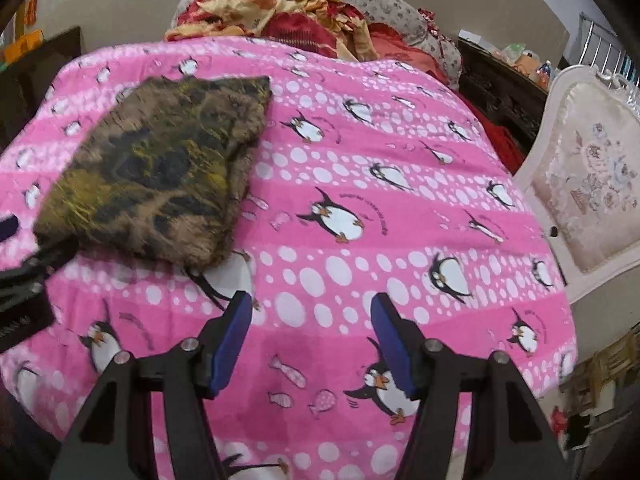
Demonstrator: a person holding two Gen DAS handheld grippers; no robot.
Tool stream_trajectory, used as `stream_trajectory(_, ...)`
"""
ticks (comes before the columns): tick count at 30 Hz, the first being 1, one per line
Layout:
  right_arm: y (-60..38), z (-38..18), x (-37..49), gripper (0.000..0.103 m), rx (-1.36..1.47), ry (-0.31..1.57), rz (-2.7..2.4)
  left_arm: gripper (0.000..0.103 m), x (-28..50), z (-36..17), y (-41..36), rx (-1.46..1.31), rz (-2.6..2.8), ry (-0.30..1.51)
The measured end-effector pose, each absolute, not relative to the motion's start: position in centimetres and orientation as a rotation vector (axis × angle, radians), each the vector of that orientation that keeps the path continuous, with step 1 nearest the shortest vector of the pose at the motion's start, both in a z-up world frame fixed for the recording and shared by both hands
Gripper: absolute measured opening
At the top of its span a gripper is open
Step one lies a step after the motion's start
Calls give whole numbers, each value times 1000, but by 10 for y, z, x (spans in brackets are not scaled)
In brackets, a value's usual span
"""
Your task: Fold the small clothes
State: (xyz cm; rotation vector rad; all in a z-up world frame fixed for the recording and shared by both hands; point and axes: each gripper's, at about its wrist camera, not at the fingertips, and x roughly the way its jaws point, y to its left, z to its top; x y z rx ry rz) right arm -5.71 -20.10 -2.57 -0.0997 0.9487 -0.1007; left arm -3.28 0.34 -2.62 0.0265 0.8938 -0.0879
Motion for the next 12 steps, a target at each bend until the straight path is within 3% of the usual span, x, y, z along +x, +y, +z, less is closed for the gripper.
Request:
stream_trajectory(7, -189, 18, -68, 65, 33, 747, 153, 77, -27, -17, 22, -30, -78, 893)
stream_trajectory(10, -185, 29, -73, 65, 11, 682, 182, 66, -31, -14, 27, -39, -58, 857)
stream_trajectory(12, -184, 28, -72, 65, -6, 687, 182, 66, -32, -15, 26, -36, -76, 862)
